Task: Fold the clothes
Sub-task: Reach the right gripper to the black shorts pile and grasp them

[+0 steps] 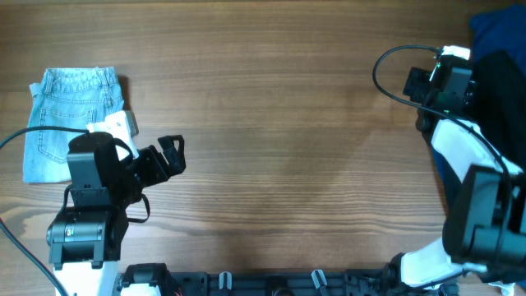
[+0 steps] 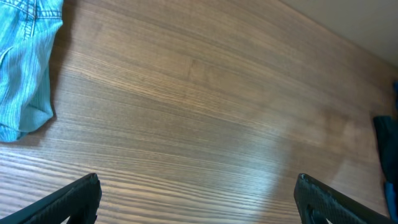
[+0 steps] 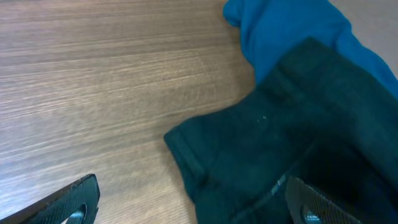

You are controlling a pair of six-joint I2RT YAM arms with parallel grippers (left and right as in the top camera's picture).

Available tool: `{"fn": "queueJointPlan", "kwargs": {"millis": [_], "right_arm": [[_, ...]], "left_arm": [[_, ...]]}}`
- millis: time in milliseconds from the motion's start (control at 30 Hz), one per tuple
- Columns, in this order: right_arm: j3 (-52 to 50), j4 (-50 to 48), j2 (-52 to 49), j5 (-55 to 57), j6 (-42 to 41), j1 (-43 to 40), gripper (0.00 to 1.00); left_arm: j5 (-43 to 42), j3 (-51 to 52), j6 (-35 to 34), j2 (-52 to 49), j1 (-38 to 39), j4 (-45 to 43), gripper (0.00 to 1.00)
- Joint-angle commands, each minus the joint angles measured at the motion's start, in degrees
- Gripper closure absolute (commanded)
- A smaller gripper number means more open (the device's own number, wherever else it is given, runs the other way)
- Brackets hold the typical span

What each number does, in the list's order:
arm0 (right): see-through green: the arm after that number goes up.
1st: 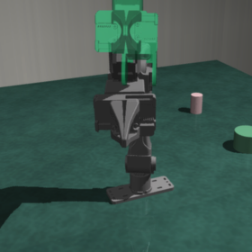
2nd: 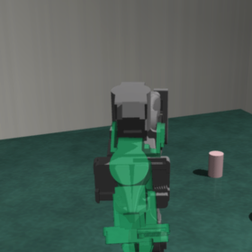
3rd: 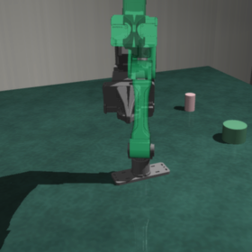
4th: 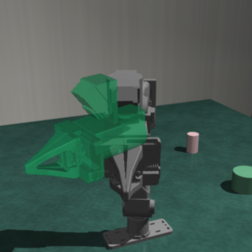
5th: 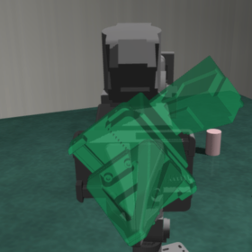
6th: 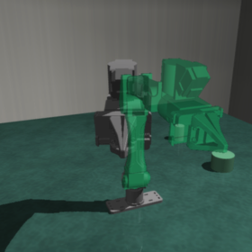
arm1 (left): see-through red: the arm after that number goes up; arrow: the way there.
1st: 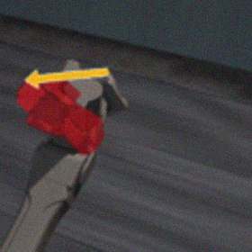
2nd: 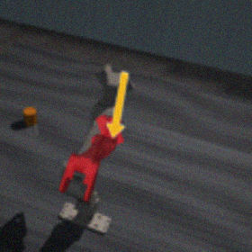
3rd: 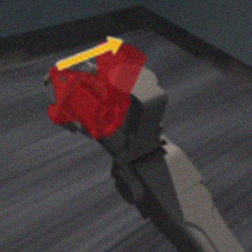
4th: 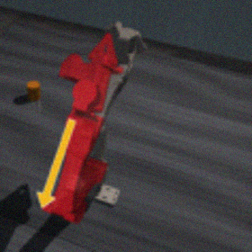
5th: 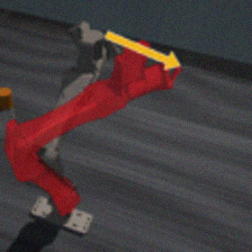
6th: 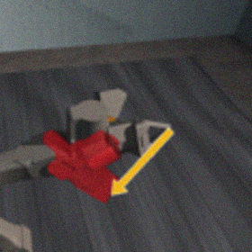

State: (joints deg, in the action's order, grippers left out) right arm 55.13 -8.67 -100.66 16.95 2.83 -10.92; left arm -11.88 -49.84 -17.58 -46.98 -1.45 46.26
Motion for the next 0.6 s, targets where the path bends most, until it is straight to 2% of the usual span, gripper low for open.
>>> {"fn": "queueJointPlan", "kwargs": {"millis": [0,433,567], "right_arm": [[0.8,-1.4,-4.6,1.5,4.6,-0.4,0.04],[0.8,-3.7,-13.2,2.6,3.0,-3.0,0.08],[0.8,-4.1,-13.4,2.7,3.0,-3.0,0.18]], "left_arm": [[-0.1,-1.2,-0.7,0.1,0.3,-0.3,0.0],[-0.1,-1.2,-0.7,0.1,0.3,-0.1,0.0],[-0.1,-1.2,-0.7,0.1,0.3,-0.1,0.0]]}}
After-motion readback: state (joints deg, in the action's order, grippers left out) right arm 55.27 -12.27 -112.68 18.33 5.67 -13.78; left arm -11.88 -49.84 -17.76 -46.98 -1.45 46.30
